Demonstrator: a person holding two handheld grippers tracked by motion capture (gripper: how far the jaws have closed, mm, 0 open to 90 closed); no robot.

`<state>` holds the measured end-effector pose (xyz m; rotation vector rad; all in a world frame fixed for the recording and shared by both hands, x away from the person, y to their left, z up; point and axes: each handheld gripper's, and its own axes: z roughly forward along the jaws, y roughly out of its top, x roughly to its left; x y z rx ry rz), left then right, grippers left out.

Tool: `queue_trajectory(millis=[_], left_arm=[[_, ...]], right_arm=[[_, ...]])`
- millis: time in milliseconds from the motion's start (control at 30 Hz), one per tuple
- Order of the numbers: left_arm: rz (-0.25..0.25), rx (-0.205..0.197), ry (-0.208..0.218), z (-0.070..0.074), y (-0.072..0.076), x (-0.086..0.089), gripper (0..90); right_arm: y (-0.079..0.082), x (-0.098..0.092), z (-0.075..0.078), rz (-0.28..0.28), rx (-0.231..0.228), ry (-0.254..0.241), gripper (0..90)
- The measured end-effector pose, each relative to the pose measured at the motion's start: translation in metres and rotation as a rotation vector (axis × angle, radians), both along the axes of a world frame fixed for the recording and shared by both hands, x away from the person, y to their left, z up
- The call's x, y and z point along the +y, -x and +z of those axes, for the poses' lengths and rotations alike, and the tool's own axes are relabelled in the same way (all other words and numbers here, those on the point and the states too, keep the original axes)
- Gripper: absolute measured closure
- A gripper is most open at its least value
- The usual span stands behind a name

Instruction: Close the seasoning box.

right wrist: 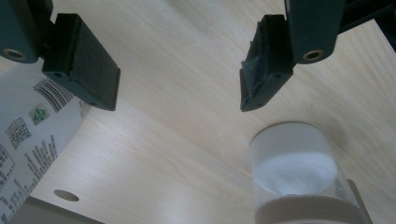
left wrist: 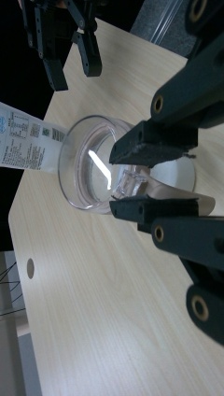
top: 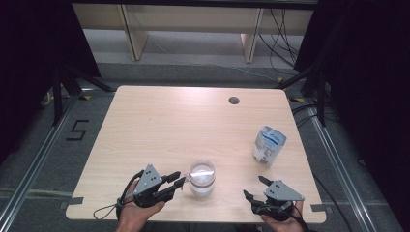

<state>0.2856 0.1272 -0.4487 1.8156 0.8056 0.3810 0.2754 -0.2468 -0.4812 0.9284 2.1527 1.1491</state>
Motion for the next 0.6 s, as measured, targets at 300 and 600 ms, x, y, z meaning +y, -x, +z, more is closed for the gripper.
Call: queue_trajectory(millis=[300, 600], left_arm=[[-0.015, 0.046, 0.037, -0.004, 0.005, 0.006, 44.7], [-0.02, 0.093, 0.041, -0.014, 0.008, 0.012, 29.3]], right_arm=[[0.0, 0.0, 0.002, 0.033, 0.006, -0.04, 28.5], [0.001, 0.003, 0.005, 0.046, 0.009, -0.114, 19.9]])
